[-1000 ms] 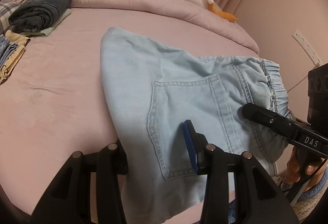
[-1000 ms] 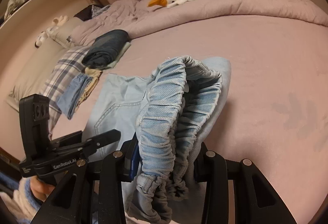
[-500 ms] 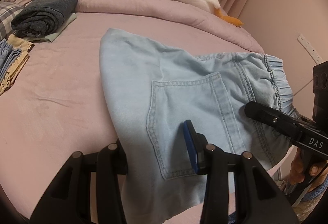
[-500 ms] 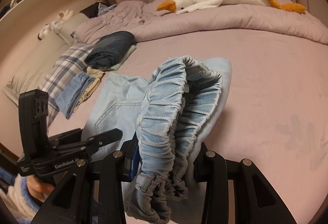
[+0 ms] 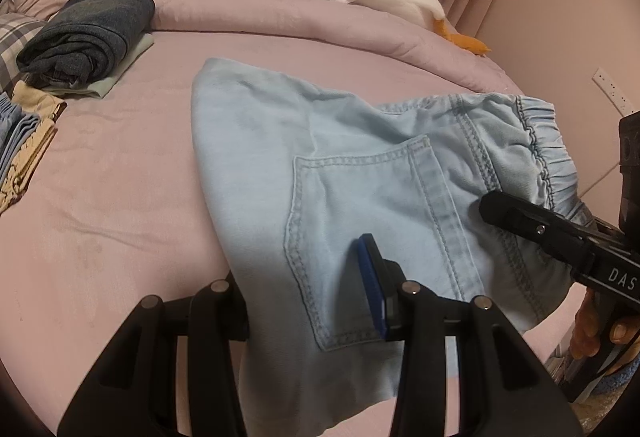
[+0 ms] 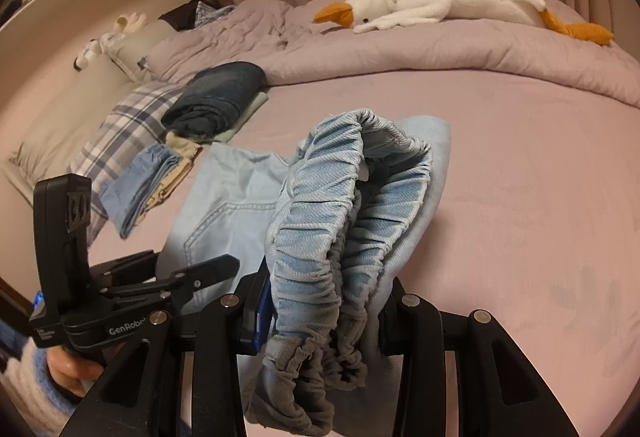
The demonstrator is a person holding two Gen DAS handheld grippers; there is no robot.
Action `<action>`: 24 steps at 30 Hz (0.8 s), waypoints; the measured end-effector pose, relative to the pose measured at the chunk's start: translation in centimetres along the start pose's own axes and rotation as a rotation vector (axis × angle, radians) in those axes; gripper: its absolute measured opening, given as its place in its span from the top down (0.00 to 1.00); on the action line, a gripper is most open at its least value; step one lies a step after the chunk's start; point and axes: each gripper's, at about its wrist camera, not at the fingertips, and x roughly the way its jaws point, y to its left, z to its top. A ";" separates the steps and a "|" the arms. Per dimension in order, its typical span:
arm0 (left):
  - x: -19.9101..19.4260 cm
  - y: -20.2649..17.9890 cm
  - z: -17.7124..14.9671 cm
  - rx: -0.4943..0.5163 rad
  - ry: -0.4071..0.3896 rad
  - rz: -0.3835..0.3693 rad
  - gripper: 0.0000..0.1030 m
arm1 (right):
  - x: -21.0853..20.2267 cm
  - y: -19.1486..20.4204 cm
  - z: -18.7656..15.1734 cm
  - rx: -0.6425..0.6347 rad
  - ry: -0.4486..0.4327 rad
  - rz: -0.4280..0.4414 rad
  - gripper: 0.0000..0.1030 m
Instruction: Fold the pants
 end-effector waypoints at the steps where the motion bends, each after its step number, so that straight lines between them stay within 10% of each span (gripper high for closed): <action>1: 0.2 0.1 0.2 0.001 0.000 0.003 0.60 | 0.2 -0.1 0.2 -0.001 0.000 0.000 0.60; 24: 5.2 3.0 3.9 -0.016 0.035 0.060 0.60 | 5.6 -0.8 3.1 -0.003 0.012 0.001 0.60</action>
